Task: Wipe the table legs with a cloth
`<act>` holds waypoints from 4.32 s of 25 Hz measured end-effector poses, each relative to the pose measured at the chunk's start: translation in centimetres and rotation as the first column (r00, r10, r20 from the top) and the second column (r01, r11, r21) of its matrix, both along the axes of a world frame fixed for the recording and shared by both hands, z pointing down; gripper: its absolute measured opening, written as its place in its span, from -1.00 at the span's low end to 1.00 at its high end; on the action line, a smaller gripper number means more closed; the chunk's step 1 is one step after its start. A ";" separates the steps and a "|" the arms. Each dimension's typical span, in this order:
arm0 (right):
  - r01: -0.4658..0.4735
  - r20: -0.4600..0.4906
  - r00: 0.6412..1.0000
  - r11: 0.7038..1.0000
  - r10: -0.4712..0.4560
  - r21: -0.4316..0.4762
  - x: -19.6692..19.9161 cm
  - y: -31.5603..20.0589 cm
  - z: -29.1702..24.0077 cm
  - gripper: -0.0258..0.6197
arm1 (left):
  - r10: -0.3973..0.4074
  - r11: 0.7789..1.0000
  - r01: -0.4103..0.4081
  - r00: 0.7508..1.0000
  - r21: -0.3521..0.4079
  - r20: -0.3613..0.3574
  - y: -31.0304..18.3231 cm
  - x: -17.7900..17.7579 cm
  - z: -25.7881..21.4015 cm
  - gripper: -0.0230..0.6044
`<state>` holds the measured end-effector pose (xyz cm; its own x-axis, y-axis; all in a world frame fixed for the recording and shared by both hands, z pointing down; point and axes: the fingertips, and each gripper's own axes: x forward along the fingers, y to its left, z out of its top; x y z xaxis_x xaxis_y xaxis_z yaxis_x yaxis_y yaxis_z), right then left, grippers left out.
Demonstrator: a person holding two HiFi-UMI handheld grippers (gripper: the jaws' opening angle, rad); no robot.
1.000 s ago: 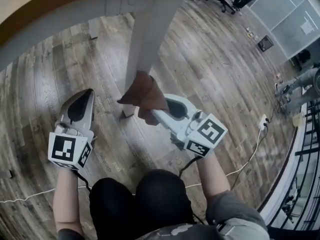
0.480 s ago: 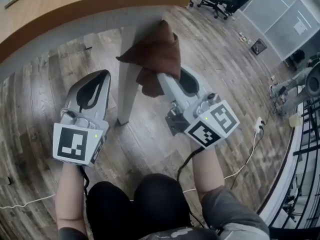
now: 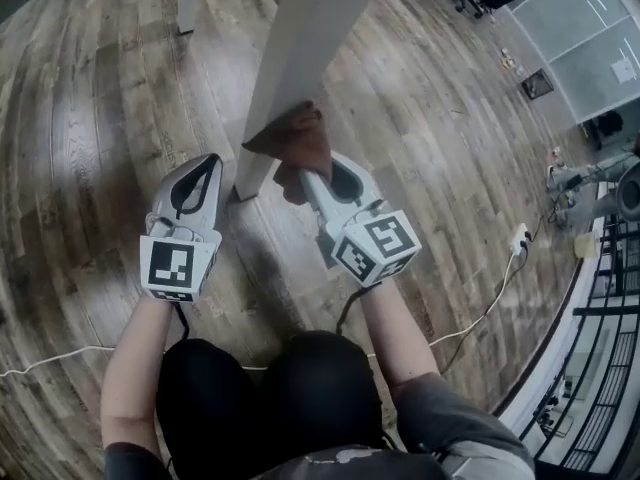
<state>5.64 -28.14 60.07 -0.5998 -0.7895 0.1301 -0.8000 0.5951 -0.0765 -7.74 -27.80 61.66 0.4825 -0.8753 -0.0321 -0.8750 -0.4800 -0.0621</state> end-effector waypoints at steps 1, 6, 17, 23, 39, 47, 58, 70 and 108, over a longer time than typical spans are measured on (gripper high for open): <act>-0.009 -0.016 1.000 1.000 0.009 -0.011 0.0 0.0 1.6 -0.64 | -0.026 1.000 0.025 0.999 0.014 0.022 0.1 -0.3 1.2 -0.86; -0.068 -0.192 0.979 0.997 0.074 0.040 -0.2 0.4 9.4 -0.64 | -0.042 0.999 0.040 0.987 0.018 0.155 1.5 -0.5 6.8 -0.87; -0.105 -0.321 0.947 0.959 0.015 -0.264 -0.2 0.7 23.9 -0.64 | 0.016 0.992 0.012 0.975 -0.128 0.220 3.8 0.3 13.9 -0.87; -0.215 -0.217 0.963 0.938 0.158 -0.271 2.1 0.3 22.8 -0.64 | 0.003 0.990 0.025 0.981 -0.141 0.192 3.4 -0.5 13.8 -0.87; -0.069 0.006 0.997 0.945 0.071 0.320 3.6 -3.2 -13.4 -0.64 | 0.011 0.995 -0.017 0.998 0.100 0.054 -1.0 -2.9 -10.3 -0.87; 0.028 -0.076 0.997 0.873 0.011 0.486 1.3 -4.8 -21.6 -0.64 | 0.077 0.982 -0.083 0.996 0.170 0.041 0.0 1.6 -15.1 -0.87; 0.075 -0.159 0.987 0.950 -0.027 0.302 -0.2 -3.9 -7.7 -0.64 | 0.066 0.993 -0.069 0.997 0.092 0.036 0.1 1.4 -8.1 -0.87; 0.045 -0.212 0.975 0.997 -0.059 -0.066 -0.8 -2.9 12.2 -0.64 | 0.155 0.987 -0.152 0.987 -0.058 0.049 2.0 3.2 3.8 -0.87; 0.429 -0.701 0.687 0.673 0.191 0.603 -2.5 -11.2 -21.2 -0.64 | 0.095 0.989 -0.102 0.993 0.111 0.065 -3.4 1.0 -15.9 -0.86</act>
